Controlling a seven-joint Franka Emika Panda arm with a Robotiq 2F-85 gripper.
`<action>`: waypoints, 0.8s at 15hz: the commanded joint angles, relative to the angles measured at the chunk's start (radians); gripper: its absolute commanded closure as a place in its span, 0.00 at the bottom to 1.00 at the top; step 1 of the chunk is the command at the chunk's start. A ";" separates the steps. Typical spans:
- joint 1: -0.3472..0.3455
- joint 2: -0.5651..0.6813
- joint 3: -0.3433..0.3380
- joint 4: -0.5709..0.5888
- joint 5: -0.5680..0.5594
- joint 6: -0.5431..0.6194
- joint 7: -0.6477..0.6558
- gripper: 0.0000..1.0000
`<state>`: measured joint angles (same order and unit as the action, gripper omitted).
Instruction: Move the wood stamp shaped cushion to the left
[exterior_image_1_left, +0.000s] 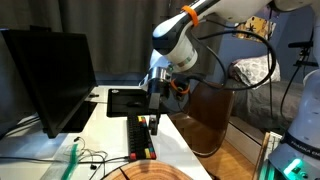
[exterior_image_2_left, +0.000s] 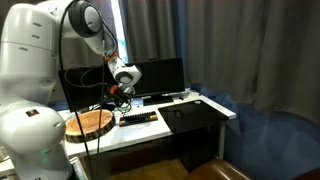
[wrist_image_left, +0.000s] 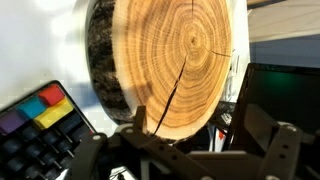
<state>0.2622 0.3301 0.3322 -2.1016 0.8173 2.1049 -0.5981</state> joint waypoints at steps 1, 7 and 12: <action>-0.017 -0.222 -0.035 -0.182 -0.019 0.059 0.123 0.00; -0.063 -0.502 -0.111 -0.401 -0.112 0.113 0.297 0.00; -0.101 -0.685 -0.147 -0.505 -0.330 0.190 0.444 0.00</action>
<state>0.1708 -0.2253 0.1946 -2.5243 0.5921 2.2376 -0.2523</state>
